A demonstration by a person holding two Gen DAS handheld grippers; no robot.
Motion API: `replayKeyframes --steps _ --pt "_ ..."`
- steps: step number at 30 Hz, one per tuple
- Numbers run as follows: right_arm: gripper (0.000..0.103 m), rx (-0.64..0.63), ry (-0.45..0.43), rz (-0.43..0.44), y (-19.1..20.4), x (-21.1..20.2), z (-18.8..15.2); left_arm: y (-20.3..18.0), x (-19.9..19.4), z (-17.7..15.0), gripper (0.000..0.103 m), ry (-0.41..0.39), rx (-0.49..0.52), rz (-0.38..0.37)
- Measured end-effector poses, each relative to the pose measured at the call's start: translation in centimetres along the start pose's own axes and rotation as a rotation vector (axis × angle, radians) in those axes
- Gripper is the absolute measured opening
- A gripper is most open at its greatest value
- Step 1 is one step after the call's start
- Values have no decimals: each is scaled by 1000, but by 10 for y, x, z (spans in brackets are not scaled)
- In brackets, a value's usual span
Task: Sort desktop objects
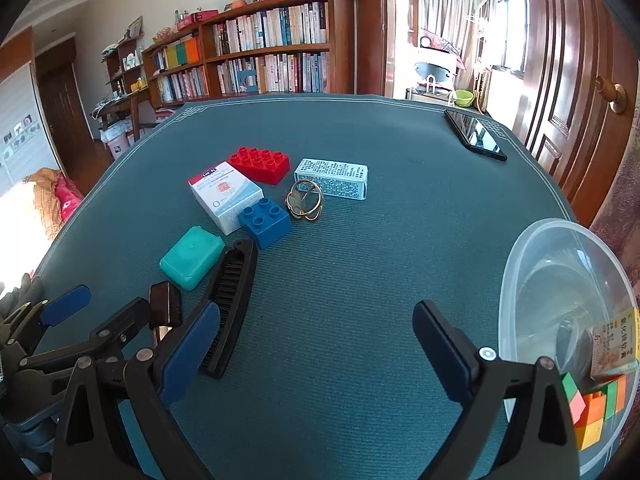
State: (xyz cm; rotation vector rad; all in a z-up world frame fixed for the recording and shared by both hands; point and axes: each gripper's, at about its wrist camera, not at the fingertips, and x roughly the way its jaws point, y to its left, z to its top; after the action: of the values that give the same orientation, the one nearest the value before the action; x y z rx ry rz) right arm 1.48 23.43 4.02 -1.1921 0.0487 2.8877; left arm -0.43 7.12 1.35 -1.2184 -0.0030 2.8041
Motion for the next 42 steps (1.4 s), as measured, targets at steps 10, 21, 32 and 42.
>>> replayKeyframes --steps 10,21,32,42 --pt "99 -13 15 -2 6 7 1 6 8 -3 83 37 -7 11" --pt "99 17 27 -3 -1 13 -1 3 12 -3 83 57 10 23" --pt "99 64 33 2 -11 15 -3 1 10 -2 83 54 12 13" --pt "99 96 43 2 -19 20 -5 8 0 3 83 7 -101 -130"
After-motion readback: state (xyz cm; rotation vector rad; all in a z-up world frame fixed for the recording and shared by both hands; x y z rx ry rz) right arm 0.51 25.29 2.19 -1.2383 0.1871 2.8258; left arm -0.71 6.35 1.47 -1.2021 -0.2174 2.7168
